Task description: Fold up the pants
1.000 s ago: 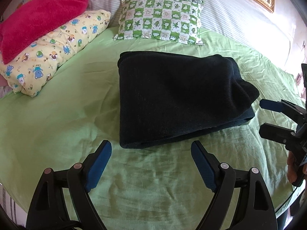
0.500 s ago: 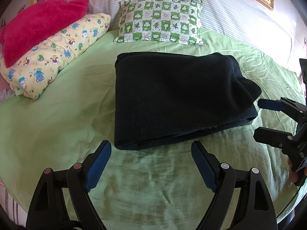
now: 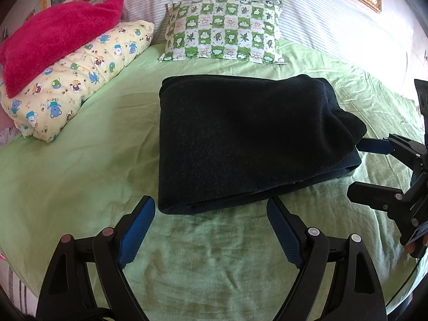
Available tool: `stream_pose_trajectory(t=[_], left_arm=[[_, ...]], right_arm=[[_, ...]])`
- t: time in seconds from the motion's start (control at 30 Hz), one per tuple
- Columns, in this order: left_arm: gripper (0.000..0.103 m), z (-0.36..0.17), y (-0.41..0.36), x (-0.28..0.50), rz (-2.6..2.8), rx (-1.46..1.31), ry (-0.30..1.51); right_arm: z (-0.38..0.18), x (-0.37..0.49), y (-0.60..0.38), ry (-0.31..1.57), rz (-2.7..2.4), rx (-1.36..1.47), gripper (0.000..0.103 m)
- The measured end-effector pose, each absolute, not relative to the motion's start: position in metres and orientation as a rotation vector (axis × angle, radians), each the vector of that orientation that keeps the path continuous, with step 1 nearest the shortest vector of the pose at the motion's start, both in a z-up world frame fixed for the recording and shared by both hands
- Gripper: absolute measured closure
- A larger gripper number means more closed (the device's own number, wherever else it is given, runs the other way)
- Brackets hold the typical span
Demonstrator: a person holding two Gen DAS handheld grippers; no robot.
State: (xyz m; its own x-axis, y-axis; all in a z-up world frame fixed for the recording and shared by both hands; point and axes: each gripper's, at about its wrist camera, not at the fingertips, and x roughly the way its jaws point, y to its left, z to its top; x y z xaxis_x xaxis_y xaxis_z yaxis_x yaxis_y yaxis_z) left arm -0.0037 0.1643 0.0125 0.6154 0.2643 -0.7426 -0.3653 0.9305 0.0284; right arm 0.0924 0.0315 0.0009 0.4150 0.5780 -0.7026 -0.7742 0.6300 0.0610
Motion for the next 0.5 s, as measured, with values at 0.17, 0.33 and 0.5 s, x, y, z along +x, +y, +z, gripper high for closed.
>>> stream_pose_trajectory(t=[0.17,0.33,0.5], left_arm=[[0.017,0.0137,0.1652,-0.0027,0.372,-0.127,0.827],[0.017,0.0150,0.1669,-0.0029,0.380,-0.134,0.815],[0.017,0.0194,0.1699,-0.0010,0.385,-0.141,0.793]], right_arm=[[0.0017,0.0919,0.0325,0.748,0.871,-0.296,0.002],[0.0027,0.0926,0.0331,0.744,0.871,-0.297,0.002],[0.0035,0.0939,0.0328,0.744,0.872,-0.292,0.002]])
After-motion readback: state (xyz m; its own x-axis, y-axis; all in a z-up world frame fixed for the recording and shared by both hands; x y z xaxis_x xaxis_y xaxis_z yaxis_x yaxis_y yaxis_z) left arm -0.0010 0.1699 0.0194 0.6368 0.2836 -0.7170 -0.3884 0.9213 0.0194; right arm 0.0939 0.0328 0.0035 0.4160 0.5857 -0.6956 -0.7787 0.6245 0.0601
